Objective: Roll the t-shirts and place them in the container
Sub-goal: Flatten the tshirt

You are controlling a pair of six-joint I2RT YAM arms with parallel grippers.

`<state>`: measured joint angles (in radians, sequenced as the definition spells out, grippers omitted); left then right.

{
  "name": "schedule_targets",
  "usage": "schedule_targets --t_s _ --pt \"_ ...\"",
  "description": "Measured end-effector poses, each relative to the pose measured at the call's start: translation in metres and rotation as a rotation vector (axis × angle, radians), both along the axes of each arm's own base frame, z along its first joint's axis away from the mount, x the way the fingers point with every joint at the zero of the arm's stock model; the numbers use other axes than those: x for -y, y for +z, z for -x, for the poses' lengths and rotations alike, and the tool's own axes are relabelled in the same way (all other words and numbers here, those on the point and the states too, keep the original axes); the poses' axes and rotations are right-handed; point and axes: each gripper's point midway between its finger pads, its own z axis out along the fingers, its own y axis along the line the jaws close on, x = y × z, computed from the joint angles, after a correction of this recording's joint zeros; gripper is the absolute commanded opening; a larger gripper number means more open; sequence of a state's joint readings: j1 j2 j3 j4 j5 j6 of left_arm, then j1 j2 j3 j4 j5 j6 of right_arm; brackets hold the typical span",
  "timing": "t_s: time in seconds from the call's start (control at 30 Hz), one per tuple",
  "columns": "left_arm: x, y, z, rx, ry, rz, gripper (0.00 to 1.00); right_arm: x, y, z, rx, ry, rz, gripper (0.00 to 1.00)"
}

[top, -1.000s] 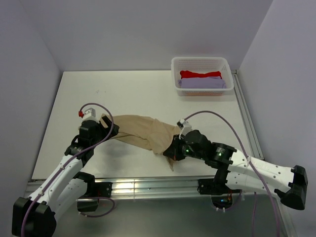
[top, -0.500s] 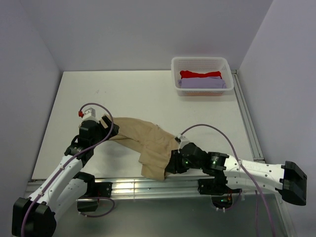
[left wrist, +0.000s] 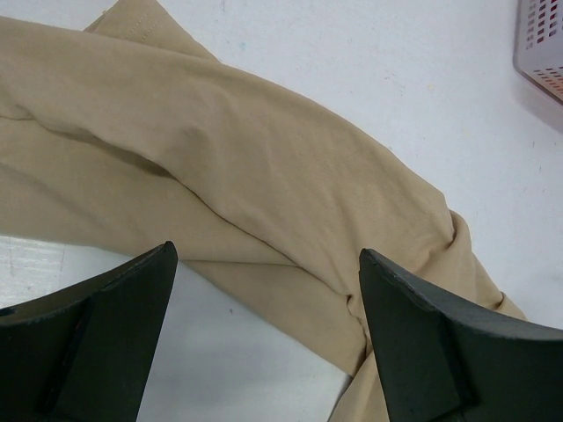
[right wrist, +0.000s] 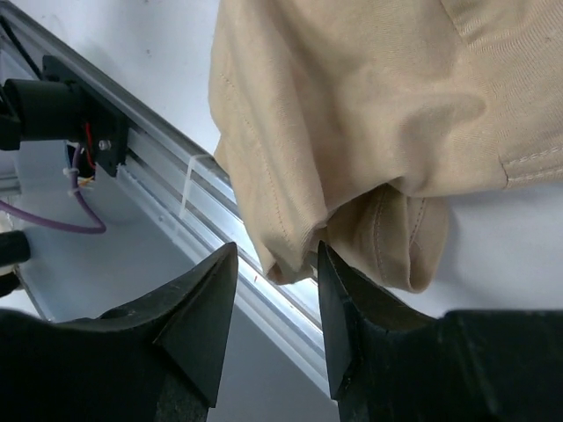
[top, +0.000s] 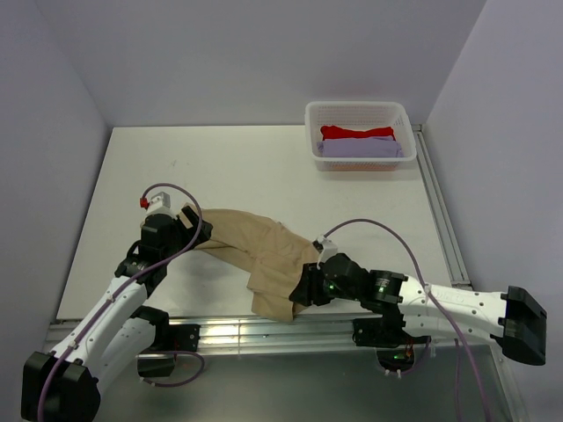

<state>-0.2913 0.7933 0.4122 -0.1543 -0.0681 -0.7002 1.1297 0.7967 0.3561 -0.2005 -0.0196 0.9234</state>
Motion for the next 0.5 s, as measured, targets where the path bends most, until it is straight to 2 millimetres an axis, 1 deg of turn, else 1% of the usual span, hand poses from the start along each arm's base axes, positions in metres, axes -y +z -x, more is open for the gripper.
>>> schedule_targets --t_s 0.03,0.07,0.17,0.23,0.27,0.3,0.33,0.4,0.47,0.5 --pt "0.0 0.0 0.0 0.0 0.0 0.0 0.9 -0.001 -0.001 0.0 -0.001 0.0 0.003 0.46" --pt "0.0 0.0 0.0 0.0 0.0 0.0 0.9 -0.001 -0.002 -0.001 -0.002 0.0 0.006 0.38" --pt "0.0 0.0 0.0 0.0 0.0 0.0 0.9 -0.002 -0.004 -0.003 0.001 -0.01 0.01 0.24" --pt "0.0 0.001 0.0 0.003 0.0 0.001 0.9 -0.002 -0.003 -0.005 0.005 -0.022 0.01 0.17" --pt "0.0 0.001 0.0 0.004 0.0 0.002 0.9 -0.002 -0.003 -0.007 0.011 -0.028 0.011 0.06" --pt "0.0 0.002 0.0 0.007 0.0 0.002 0.9 -0.002 -0.002 -0.008 0.016 -0.031 0.012 0.02" --pt "0.0 0.002 0.0 0.007 0.0 0.002 0.9 -0.001 -0.001 -0.009 0.019 -0.037 0.014 0.0" --pt "0.0 0.002 0.0 0.009 0.0 0.003 0.9 0.0 0.005 -0.013 0.031 -0.053 0.026 0.0" --pt "0.0 0.003 0.0 0.01 0.0 0.003 0.91 0.0 0.018 -0.019 0.058 -0.067 0.034 0.0" --pt "0.0 0.003 0.0 0.01 0.0 0.003 0.92 0.0 0.027 -0.023 0.077 -0.075 0.037 0.0"
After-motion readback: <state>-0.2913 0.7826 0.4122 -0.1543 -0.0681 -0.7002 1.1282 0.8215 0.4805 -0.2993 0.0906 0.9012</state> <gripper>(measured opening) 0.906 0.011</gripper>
